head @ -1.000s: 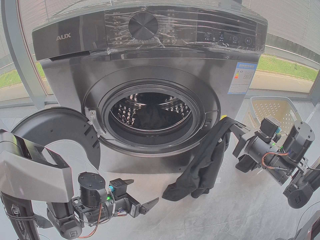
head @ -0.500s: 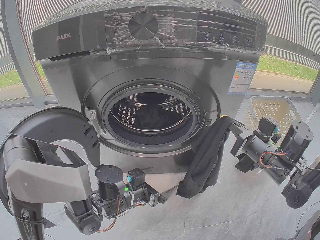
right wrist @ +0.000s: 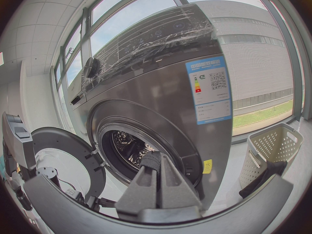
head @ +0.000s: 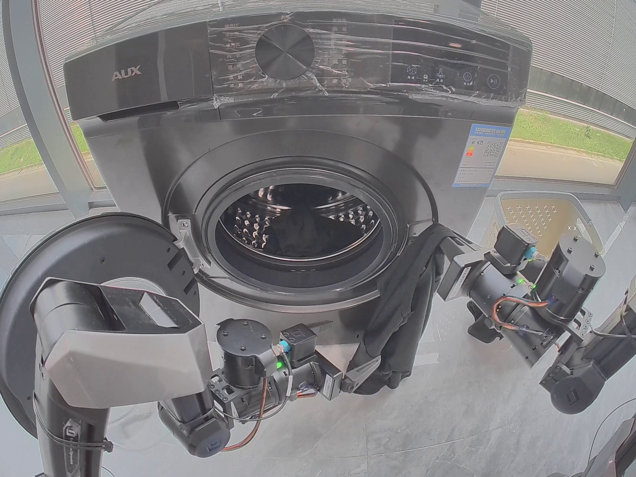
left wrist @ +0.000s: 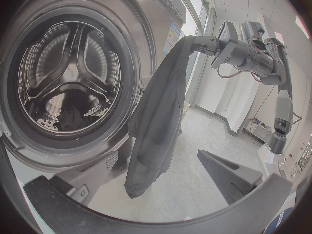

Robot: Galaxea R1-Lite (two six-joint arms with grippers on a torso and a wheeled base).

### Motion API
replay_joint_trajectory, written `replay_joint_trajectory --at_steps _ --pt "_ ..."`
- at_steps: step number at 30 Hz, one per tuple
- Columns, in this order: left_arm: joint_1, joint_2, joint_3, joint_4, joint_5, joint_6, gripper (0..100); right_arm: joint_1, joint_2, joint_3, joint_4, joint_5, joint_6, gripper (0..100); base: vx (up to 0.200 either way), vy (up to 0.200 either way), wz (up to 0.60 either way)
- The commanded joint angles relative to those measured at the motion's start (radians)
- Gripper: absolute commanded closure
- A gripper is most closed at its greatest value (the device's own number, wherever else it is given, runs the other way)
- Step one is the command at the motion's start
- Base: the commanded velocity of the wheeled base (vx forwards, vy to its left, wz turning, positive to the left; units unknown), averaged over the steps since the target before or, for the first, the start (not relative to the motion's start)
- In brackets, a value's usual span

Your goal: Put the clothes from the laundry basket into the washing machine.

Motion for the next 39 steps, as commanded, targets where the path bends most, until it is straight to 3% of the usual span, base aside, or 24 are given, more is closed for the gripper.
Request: replay_joint_trajectory --at_steps 1,10,29,30,39 --pt "0.006 0.042 -0.055 0.000 0.007 0.001 0 0.054 0.063 -0.055 0.002 -0.034 0.006 100 0.000 0.000 0.00" --pt "0.042 0.065 -0.097 0.000 0.007 0.010 0 0.072 0.106 -0.184 0.045 -0.060 0.020 100 0.000 0.000 0.00" --pt "0.115 0.144 -0.190 0.000 0.007 0.011 0 0.151 0.118 -0.202 0.034 -0.060 0.028 100 0.000 0.000 0.00" --pt "0.121 0.148 -0.201 -0.002 0.010 0.011 100 0.151 0.116 -0.199 0.033 -0.060 0.028 100 0.000 0.000 0.00" --pt "0.137 0.145 -0.210 -0.003 0.012 0.016 100 0.135 0.110 -0.162 0.027 -0.062 0.040 100 0.000 0.000 0.00"
